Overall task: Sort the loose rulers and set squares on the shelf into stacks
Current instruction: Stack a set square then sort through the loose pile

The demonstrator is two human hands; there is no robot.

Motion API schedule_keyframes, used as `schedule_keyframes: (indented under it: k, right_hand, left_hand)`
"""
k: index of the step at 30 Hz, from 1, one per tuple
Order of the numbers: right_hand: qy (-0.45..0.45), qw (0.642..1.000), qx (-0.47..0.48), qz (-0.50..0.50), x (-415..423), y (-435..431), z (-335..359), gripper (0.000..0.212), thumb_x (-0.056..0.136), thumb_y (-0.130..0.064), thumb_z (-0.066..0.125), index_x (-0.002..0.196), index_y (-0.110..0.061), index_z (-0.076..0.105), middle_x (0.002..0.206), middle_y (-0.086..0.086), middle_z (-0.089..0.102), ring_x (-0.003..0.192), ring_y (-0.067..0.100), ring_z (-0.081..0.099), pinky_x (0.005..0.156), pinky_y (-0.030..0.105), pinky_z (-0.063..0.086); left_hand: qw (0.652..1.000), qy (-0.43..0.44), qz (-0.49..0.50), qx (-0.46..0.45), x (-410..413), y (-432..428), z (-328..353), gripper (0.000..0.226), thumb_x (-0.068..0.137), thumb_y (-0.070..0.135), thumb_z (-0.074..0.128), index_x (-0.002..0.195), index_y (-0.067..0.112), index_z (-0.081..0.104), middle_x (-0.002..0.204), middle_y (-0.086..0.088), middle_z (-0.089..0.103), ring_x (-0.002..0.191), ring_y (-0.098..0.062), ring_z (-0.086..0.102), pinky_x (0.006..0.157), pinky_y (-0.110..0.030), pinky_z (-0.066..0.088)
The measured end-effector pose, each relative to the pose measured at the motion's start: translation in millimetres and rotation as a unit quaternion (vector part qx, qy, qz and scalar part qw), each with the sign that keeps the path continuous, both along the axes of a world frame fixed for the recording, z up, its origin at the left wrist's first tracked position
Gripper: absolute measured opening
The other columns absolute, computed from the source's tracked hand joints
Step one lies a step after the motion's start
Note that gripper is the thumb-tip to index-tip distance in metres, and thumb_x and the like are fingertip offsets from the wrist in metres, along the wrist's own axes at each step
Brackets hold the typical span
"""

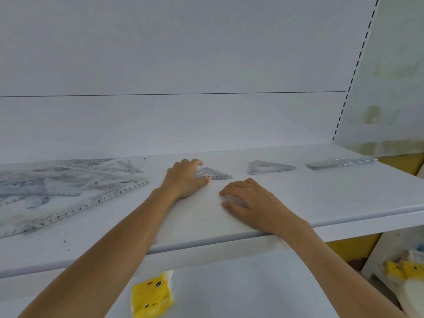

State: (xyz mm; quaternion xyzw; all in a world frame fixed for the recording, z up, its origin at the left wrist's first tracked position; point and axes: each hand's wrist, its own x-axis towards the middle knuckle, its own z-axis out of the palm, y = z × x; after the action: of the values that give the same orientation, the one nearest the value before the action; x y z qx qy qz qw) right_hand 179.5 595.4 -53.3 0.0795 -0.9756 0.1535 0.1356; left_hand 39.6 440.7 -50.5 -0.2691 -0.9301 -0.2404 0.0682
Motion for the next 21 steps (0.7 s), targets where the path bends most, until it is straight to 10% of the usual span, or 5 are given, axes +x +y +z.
schedule_keyframes:
  k: [21]
  right_hand:
    - [0.022,1.000,0.005,-0.006,-0.5,1.6,-3.0,0.033,0.093,-0.043,0.044,0.123,-0.033,0.053,0.130,-0.021,0.050,0.121,0.005,0.037,0.085,0.014,0.027]
  left_hand:
    - [1.000,0.009,-0.011,0.010,0.4,1.9,-0.8,0.040,0.087,0.025,0.050,0.127,0.021,0.048,0.126,-0.007,0.047,0.117,-0.024,0.044,0.096,-0.037,0.039]
